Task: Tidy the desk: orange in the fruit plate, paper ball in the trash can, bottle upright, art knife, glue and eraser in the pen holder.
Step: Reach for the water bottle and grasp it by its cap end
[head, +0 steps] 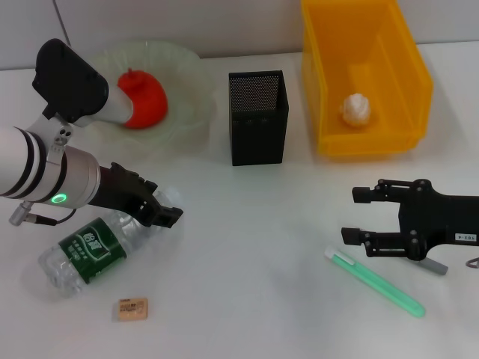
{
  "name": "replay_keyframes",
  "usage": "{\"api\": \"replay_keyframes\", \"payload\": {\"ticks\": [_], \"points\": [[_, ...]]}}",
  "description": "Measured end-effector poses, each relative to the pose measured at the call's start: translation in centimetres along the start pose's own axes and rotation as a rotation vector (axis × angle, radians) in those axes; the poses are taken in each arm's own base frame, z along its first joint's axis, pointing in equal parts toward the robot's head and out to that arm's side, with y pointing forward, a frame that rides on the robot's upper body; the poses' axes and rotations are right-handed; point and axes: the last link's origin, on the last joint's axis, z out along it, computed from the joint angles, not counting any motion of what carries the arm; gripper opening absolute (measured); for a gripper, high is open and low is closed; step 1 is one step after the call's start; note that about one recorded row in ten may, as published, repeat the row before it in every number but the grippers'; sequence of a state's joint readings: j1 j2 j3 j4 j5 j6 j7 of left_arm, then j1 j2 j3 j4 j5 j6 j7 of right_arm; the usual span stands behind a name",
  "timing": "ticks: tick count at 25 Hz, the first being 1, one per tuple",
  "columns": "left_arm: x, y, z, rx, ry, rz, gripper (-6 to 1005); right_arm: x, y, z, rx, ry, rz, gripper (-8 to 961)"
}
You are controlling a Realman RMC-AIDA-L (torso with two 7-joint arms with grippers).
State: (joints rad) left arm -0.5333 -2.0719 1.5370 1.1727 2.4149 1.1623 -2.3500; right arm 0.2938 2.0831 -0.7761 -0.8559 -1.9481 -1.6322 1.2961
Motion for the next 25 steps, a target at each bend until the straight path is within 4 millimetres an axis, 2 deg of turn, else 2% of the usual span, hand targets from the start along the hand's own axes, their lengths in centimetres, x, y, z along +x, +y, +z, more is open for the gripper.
{"api": "replay_keyframes", "payload": {"ticks": [25], "points": [[0.26,0.35,0.2,-0.006,-0.007,0.02,654,-0.02,0.13,0.23,-0.015,-0.007,0.006,742]]}}
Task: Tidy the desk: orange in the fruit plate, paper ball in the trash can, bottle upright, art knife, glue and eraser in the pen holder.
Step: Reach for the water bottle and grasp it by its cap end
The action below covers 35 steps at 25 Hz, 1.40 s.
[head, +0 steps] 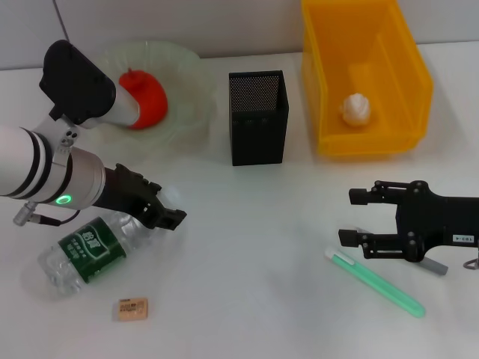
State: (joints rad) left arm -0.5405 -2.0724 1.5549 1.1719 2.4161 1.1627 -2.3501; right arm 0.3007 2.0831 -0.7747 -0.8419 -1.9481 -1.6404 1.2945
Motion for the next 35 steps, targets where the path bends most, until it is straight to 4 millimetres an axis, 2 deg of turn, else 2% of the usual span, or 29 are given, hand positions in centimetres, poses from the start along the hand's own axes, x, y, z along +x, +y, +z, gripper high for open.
{"api": "replay_keyframes", "payload": {"ticks": [35], "points": [[0.2,-0.25,0.17,0.02,-0.021,0.039,602,-0.08,0.14,0.38,-0.018,-0.004,0.004,742]]}}
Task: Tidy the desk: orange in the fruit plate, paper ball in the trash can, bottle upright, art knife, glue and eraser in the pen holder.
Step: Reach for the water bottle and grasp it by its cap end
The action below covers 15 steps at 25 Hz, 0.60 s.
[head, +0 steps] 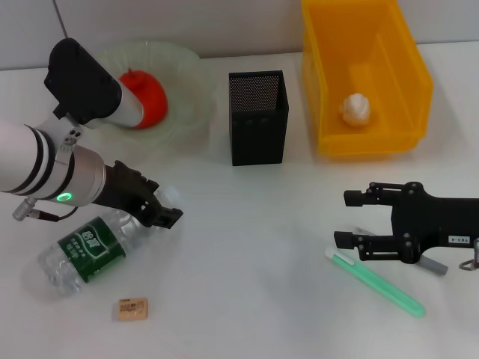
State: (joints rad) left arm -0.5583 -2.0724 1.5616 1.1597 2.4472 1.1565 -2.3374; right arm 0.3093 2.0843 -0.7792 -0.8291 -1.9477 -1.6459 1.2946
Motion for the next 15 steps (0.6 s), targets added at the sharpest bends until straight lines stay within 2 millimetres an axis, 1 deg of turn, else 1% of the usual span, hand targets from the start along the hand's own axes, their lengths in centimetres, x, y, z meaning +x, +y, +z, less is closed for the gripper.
{"api": "replay_keyframes", "payload": {"ticks": [15], "points": [[0.2,0.26,0.13,-0.005,-0.005,0.017,576,0.0,-0.02,0.17,-0.005,-0.005,0.003,742]]}}
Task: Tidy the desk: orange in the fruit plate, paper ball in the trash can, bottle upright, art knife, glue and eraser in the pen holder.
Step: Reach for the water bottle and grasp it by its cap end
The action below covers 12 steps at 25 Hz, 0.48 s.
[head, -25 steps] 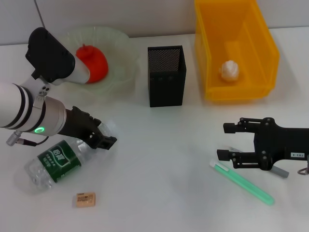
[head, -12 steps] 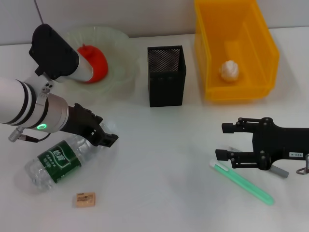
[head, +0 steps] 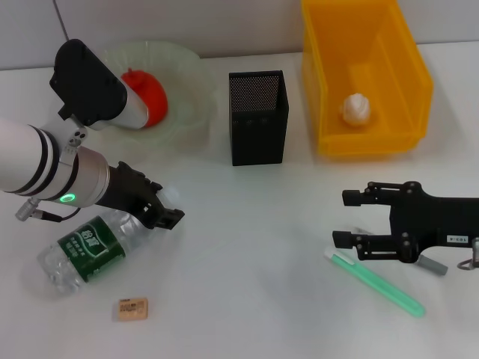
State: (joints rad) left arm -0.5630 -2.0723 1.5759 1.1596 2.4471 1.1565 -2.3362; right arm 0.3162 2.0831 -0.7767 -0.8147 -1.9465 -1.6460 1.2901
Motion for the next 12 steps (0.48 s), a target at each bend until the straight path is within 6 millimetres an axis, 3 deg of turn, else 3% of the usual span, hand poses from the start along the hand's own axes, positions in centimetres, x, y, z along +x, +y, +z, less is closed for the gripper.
{"api": "replay_keyframes", "payload": {"ticks": [8,12], "points": [[0.01,0.0,0.0,0.0,0.001,-0.001,562,0.08,0.0,0.0,0.002,-0.005,-0.001,742],[0.01,0.0,0.0,0.0,0.001,-0.001,487,0.06,0.0,0.02,0.001,-0.005,-0.001,742]]}}
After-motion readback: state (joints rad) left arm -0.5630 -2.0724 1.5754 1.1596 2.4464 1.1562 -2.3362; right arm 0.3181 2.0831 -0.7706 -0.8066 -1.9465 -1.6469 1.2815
